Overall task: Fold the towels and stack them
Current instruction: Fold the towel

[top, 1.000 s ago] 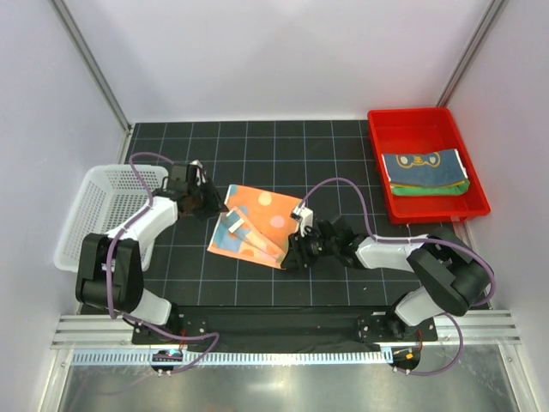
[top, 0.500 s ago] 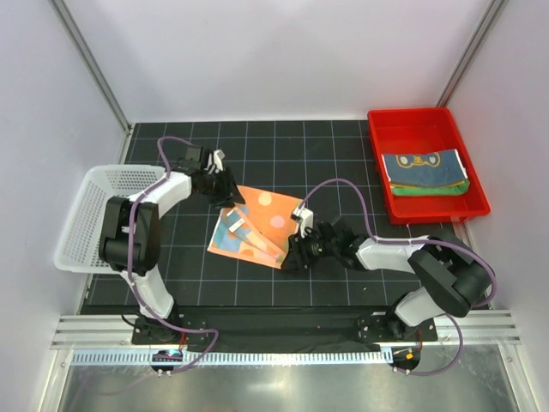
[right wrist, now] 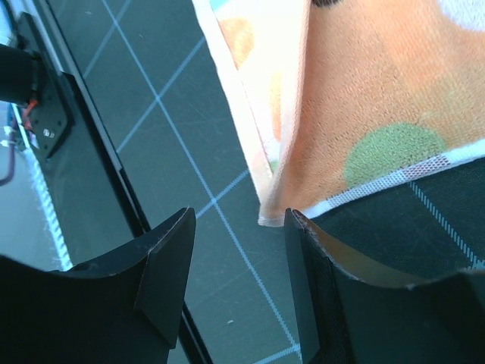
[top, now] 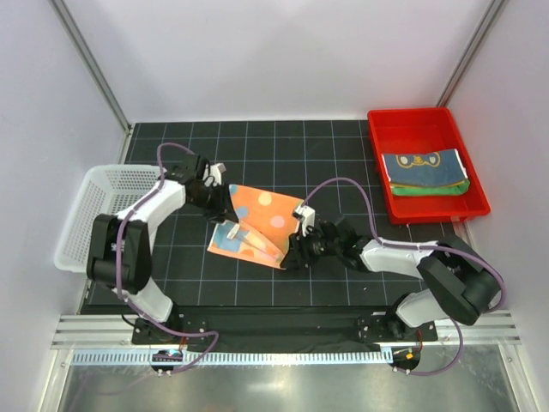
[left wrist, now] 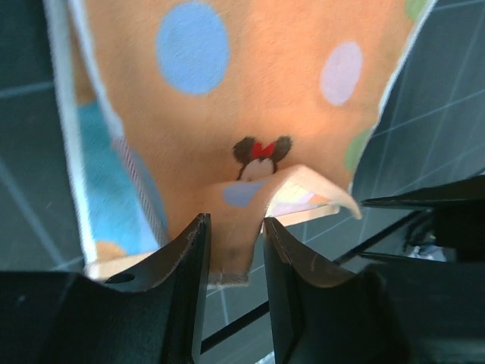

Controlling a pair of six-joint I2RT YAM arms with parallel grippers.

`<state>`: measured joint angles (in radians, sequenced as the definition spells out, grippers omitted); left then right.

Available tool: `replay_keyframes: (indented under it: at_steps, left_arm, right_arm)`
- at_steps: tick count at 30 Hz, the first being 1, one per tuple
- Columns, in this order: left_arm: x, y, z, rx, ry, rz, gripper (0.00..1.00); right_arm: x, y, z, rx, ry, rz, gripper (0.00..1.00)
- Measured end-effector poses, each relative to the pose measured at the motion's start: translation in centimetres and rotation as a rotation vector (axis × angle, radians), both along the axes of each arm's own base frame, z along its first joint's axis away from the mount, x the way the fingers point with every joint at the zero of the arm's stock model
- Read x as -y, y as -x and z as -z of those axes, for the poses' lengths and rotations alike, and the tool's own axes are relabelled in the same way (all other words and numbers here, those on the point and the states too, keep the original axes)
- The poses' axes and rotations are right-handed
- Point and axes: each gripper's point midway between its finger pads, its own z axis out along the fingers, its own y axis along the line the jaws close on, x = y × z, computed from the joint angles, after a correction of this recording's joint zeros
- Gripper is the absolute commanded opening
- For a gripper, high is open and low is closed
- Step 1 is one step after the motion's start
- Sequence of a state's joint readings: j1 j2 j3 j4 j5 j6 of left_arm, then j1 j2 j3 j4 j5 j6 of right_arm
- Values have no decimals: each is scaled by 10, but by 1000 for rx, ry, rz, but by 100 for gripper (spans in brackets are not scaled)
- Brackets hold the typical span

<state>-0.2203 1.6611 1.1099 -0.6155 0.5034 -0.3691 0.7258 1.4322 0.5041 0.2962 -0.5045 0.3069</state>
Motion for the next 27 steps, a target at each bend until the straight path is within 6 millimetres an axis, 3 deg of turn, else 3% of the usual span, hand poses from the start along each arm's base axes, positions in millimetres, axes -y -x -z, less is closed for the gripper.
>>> replay_keyframes:
  at_steps: [5,10,12,16,18,21,27]
  left_arm:
    - [-31,9,1,36,-162,-63,34]
    - [-54,1,-4,99,-281,-153,41]
    - [-59,-5,-17,157,-293,-188,47]
    - [-64,-25,-29,215,-290,-245,47]
    - [-68,-35,-23,191,-289,-271,46]
    - [-77,-46,2,125,-296,-308,46]
    - [-74,-30,49,-26,-282,-322,44]
  right_arm:
    - [0,1,-17,13,-31,12,59]
    - [7,-3,-32,39,-31,69,59]
    - [14,-11,-35,46,-2,139,59]
    - [35,-48,-37,48,107,400,60]
    - [47,-69,-40,45,133,532,59]
    - [60,-99,-35,7,163,668,58]
    - [74,-148,6,-108,232,798,51]
